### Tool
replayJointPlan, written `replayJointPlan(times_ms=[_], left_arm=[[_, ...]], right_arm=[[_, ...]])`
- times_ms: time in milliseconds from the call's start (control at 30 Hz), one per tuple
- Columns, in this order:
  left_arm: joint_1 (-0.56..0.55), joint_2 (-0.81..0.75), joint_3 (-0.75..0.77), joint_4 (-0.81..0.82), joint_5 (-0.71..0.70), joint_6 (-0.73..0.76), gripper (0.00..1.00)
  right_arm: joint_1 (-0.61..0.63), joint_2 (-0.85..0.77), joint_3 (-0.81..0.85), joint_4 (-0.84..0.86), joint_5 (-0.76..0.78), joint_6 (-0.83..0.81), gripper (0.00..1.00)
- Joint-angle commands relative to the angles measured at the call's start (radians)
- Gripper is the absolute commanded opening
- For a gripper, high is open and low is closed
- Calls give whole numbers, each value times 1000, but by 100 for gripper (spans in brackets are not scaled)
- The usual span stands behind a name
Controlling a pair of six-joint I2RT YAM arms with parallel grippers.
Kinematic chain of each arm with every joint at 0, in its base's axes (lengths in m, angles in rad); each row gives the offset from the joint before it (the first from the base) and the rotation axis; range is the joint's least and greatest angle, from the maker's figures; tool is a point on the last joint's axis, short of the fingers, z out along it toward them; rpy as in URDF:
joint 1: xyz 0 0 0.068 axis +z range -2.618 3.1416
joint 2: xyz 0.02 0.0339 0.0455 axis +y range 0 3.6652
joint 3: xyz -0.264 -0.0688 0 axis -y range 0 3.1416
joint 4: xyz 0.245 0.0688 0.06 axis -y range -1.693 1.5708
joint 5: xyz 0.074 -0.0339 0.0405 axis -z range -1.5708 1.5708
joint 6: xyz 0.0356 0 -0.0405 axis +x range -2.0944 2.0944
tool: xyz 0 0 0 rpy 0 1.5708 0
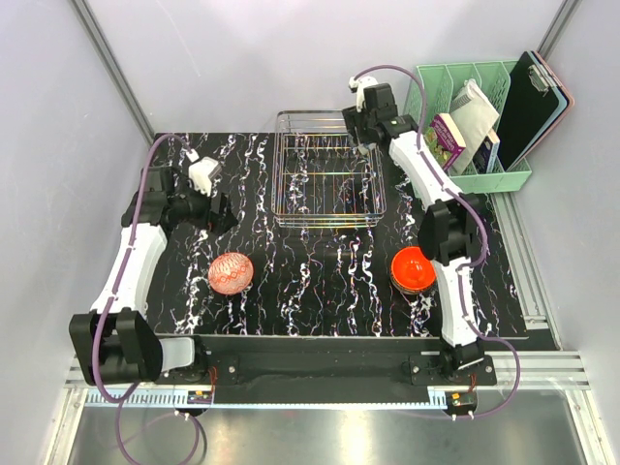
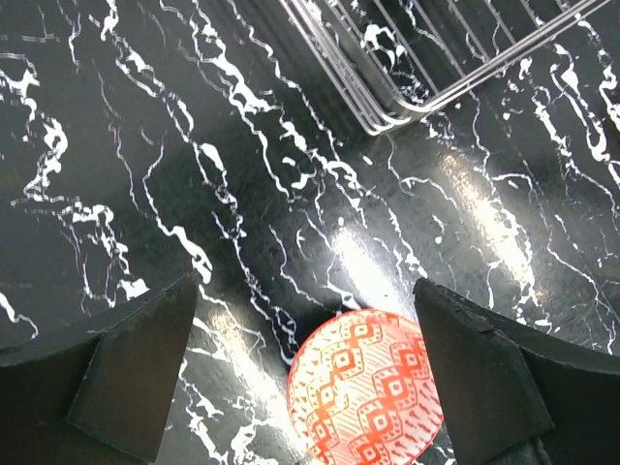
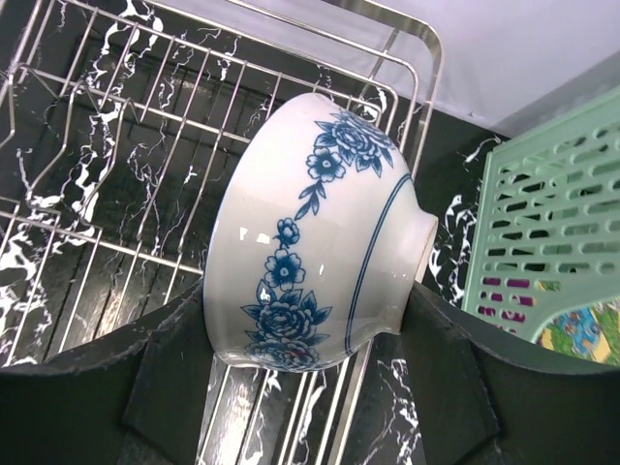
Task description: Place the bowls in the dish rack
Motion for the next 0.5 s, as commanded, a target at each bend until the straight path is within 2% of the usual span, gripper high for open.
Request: replayJointPlan(times_ms=[0, 467], left_arm=[[25, -43, -21, 16, 38, 22, 99], [83, -69, -85, -1, 70, 48, 99]], right_arm=[[21, 43, 77, 79, 47, -42, 0], [66, 142, 103, 137, 110, -124, 0]])
